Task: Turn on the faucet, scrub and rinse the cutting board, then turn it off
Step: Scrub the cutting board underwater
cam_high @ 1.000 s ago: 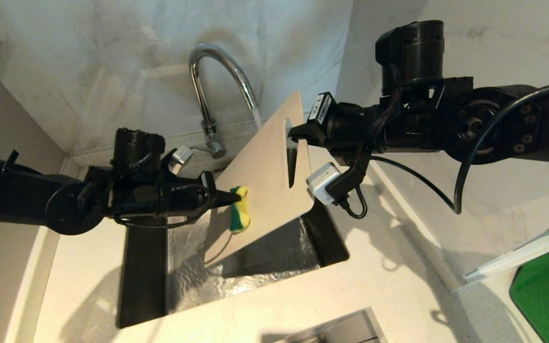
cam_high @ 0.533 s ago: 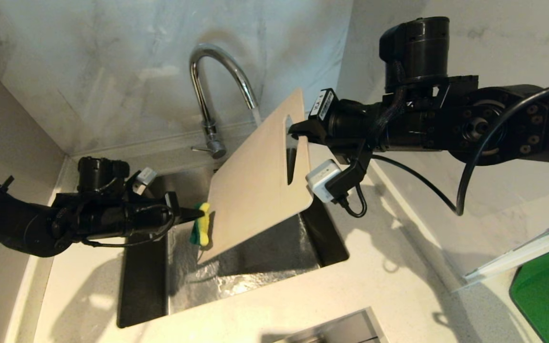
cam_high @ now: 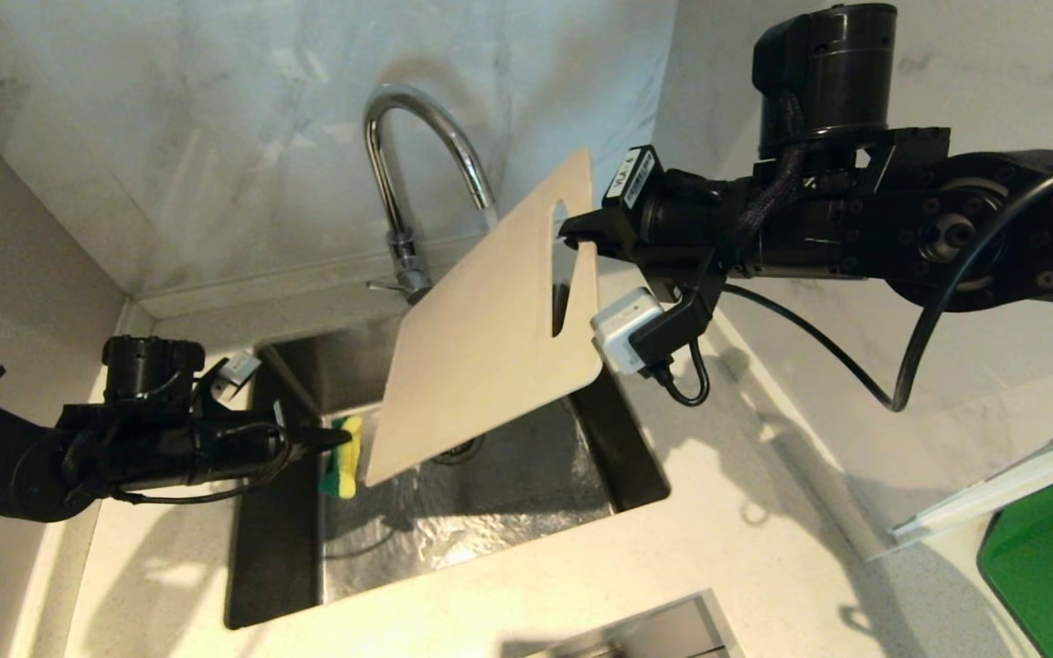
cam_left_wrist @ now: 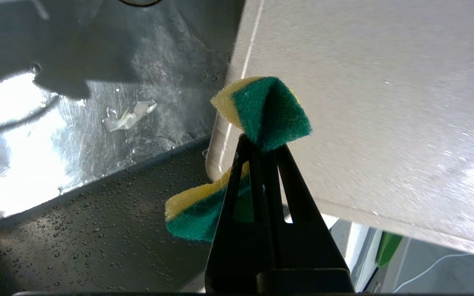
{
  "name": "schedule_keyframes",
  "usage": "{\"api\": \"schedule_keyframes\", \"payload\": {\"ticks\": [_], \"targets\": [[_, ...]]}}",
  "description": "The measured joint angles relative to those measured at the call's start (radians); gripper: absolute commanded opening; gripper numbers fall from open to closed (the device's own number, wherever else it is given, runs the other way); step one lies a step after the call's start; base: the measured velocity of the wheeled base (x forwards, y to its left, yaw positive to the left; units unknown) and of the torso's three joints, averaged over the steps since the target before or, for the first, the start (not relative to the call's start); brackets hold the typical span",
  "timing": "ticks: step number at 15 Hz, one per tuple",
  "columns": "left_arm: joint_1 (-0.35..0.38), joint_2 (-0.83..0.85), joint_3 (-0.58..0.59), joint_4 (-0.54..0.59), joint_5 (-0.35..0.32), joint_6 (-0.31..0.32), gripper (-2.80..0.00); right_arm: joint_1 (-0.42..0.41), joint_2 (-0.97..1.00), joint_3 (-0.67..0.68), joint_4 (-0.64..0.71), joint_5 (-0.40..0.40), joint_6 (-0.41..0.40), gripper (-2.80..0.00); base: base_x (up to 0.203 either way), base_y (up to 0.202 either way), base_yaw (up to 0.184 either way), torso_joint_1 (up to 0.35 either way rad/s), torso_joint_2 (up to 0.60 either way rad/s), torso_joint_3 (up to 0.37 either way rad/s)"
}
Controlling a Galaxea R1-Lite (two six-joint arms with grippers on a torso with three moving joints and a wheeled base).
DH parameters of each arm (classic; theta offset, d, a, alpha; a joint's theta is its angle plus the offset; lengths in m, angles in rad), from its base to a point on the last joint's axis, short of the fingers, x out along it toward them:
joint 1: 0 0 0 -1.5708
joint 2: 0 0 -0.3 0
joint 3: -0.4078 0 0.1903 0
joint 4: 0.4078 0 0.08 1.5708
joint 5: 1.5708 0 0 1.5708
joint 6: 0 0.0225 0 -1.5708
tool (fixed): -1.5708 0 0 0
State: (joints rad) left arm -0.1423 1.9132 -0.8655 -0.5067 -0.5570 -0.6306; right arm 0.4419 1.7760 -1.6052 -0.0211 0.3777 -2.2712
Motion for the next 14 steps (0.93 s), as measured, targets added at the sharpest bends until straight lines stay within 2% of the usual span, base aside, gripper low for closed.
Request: {"api": "schedule_keyframes", "payload": {"ticks": [3,6,10,14], "targets": [[-0.011,-0.009,0.002,-0.001,0.0,-0.001,-2.8,-0.01,-0.019,0.028,-0.001,0.002,0.001,-2.8,0.0,0.0,0.0,0.0,0.0,0.0],[-0.072,-0.016,-0.025,-0.001,0.015,-0.003,-2.8,-0.014,-0.032,0.048,-0.001,0.0,0.0,-2.8,0.0,0.0,0.0,0.0,0.0,0.0],[-0.195,-0.021,-0.114,0.028,0.113,-0.007,-2.8,-0.015,-0.036,0.052,-0.002,0.0,0.0,-2.8,0.0,0.0,0.0,0.0,0.0,0.0],[-0.278,-0.028,-0.207,0.105,0.13,-0.051,-2.8,-0.014,-0.038,0.05,-0.003,0.0,0.0,-2.8,0.0,0.0,0.0,0.0,0.0,0.0]]}}
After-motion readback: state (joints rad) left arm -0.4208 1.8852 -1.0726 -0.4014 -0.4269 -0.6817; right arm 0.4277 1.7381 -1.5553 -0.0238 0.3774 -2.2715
